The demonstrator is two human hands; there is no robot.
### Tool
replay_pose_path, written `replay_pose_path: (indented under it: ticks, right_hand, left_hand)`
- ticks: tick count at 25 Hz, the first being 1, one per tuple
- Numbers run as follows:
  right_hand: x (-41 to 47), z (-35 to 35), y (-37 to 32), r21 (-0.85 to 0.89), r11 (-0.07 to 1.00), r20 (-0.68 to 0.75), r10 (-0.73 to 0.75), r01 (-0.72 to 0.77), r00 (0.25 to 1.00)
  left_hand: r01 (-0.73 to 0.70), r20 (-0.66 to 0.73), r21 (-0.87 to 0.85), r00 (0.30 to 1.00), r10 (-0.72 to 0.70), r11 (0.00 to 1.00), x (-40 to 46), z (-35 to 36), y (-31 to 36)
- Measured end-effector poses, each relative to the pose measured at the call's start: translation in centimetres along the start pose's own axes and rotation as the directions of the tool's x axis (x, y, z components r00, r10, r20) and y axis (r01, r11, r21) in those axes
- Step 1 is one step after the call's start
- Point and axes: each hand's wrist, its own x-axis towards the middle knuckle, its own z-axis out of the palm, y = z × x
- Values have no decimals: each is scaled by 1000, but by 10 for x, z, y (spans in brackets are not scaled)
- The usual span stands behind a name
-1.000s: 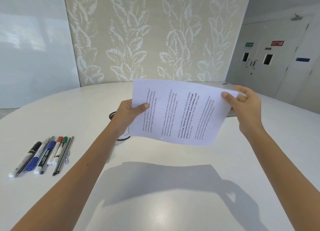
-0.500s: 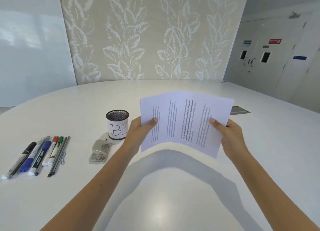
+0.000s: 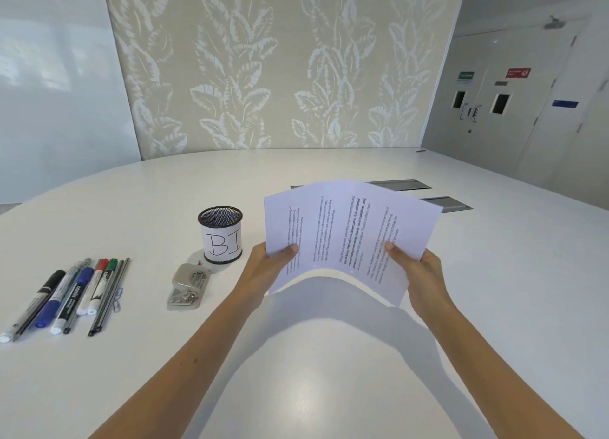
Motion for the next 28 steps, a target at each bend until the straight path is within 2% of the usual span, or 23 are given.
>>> replay_pose_path:
  ticks: [3, 5, 8, 11, 14, 16, 18, 21, 23, 25, 28]
  right_hand:
    - [-8, -4, 17, -26, 997, -7, 77, -77, 997]
    - [-8, -5, 17, -39, 997, -30, 60, -61, 998]
    - [3, -7, -3, -93, 993, -104, -79, 69, 991]
    - [18, -8, -31, -200, 946, -154, -288, 256, 945]
    - [36, -10, -66, -452, 791, -92, -502, 413, 860]
    - [45, -9, -91, -636, 601, 86, -568, 484, 819]
    - [48, -4, -111, -720, 452, 306, -474, 526, 826]
    - [46, 8, -120, -685, 537, 476, -183, 493, 860]
    - [47, 13, -115, -675, 534, 517, -150, 509, 843]
    - [49, 15, -107, -675, 553, 497, -150, 489, 855]
    - [43, 14, -101, -619, 673, 431, -140, 405, 892]
  left_hand:
    - [78, -34, 30, 996, -77, 997, -5, 1, -18]
    - [59, -45, 68, 997, -56, 996, -5, 0, -18]
    - [-76, -52, 141, 995, 84, 987, 3, -3, 0]
    - [-170, -29, 215, 983, 180, 962, 17, -9, 25]
    - [-204, 39, 322, 978, 203, 924, 25, -19, 50]
    - [-205, 138, 347, 976, 166, 915, 27, -26, 65]
    - [-193, 235, 369, 966, 110, 909, 27, -34, 77]
    - [-165, 280, 375, 958, 58, 912, 28, -45, 83]
    - [-136, 287, 386, 958, 21, 912, 25, -53, 84]
    - [-121, 264, 394, 964, 14, 911, 24, -62, 82]
    - [-144, 167, 304, 981, 96, 942, 22, -77, 74]
